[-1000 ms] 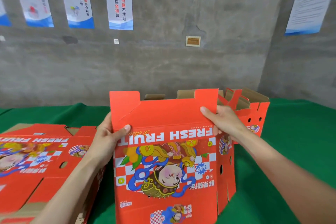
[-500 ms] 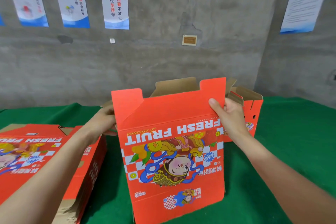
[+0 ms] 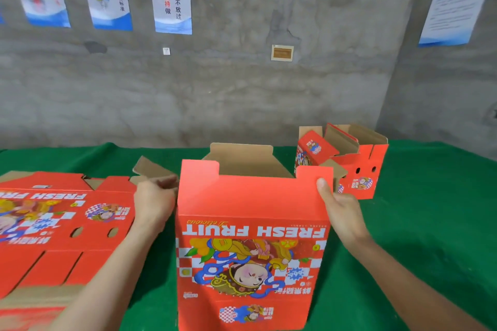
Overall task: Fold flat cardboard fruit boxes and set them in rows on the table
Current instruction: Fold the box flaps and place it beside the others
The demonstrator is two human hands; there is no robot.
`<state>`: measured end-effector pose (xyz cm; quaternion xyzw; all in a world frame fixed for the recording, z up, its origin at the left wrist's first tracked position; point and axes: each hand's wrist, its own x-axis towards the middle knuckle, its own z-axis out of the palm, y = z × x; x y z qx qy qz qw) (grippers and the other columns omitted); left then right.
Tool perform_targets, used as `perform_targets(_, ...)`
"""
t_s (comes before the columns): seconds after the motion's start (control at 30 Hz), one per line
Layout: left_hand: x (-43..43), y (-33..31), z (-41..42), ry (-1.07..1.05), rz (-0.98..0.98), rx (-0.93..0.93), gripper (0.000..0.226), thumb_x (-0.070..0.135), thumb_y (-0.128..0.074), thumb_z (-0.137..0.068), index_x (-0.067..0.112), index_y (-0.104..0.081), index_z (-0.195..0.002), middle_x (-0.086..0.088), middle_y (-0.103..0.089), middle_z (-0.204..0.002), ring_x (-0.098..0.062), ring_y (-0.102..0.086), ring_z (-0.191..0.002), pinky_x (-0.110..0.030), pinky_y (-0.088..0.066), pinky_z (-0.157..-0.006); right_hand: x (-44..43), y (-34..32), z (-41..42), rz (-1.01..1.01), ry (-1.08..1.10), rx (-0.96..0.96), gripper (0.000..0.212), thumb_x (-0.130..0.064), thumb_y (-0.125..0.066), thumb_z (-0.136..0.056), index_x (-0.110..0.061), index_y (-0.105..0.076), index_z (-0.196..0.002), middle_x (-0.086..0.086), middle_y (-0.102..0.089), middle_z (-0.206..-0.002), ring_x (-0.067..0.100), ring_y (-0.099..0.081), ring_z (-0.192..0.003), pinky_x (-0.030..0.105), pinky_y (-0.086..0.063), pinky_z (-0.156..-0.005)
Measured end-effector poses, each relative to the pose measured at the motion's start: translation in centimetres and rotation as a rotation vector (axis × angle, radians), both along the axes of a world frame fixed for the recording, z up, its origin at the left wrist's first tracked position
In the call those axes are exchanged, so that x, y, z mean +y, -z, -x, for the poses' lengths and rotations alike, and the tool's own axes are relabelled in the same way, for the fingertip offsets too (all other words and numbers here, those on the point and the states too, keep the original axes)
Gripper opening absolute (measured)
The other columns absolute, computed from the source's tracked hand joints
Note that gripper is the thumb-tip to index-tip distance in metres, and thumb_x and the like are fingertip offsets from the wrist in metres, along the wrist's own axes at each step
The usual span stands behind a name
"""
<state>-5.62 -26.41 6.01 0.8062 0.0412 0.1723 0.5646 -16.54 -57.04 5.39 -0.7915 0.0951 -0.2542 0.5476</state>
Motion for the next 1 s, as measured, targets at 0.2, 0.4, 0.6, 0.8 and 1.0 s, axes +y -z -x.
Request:
perform_targets(0.2,-0.6,2.4,1.0,-0.004,0.198,0.029,0.027,0.012,-0.061,-0.088,0.010,-0.068,-0.114,-0.012,-0.071,-0.105,-0.024,-0.066,-0.092,-0.044,-0.052,-0.092,-0.8,2.5,-1.8,-0.071,0.079,0.113,0.058,-0.040,-0.065,-0.087,-0.014,-0.040,-0.042,0.000,-0.049,-0.043,0.014,-0.047,-0.044,0.027,-0.035,-0.054)
perform_targets(0.4,0.0,2.1,2.3,0.115,-0.033,-0.017,0.044,0.015,-0.078,-0.075,0.016,-0.064,-0.116,-0.002,-0.065,-0.115,-0.025,-0.061,-0.105,-0.036,-0.050,-0.091,0.5,2.2,-2.7,-0.006,0.005,0.140,0.024,-0.028,-0.065,-0.088,-0.008,-0.073,-0.078,0.012,-0.074,-0.080,0.028,-0.071,-0.076,0.042,-0.057,-0.077)
perform_targets(0.6,-0.8,1.3,3.0,0.058,-0.419,-0.150,0.079,0.006,-0.084,-0.064,-0.004,-0.047,-0.132,-0.018,-0.040,-0.144,-0.034,-0.043,-0.128,-0.033,-0.034,-0.105,0.8,1.8,-2.2,0.385,0.147,0.197,0.028,-0.033,-0.075,-0.080,-0.012,-0.066,-0.096,0.006,-0.028,-0.155,0.017,-0.025,-0.142,0.035,-0.027,-0.108)
perform_targets(0.8,-1.3,1.1,2.8,0.093,-0.456,-0.162,0.085,0.009,-0.085,-0.065,0.000,-0.043,-0.138,-0.017,-0.037,-0.147,-0.033,-0.042,-0.130,-0.034,-0.034,-0.107,2.5,-0.4,-2.4,1.307,0.029,0.042,0.077,-0.011,-0.065,-0.076,-0.023,-0.033,-0.145,0.006,0.011,-0.160,0.026,0.028,-0.141,0.047,0.024,-0.109)
perform_targets(1.0,-0.9,1.2,2.4,0.131,-0.531,-0.174,0.082,0.008,-0.083,-0.066,0.001,-0.045,-0.138,-0.017,-0.040,-0.145,-0.035,-0.043,-0.129,-0.038,-0.035,-0.106,5.5,-1.2,-6.6,1.096,-0.320,0.323,0.077,-0.062,-0.044,-0.090,-0.029,-0.013,-0.152,-0.004,0.002,-0.161,0.022,0.007,-0.148,0.047,-0.005,-0.118)
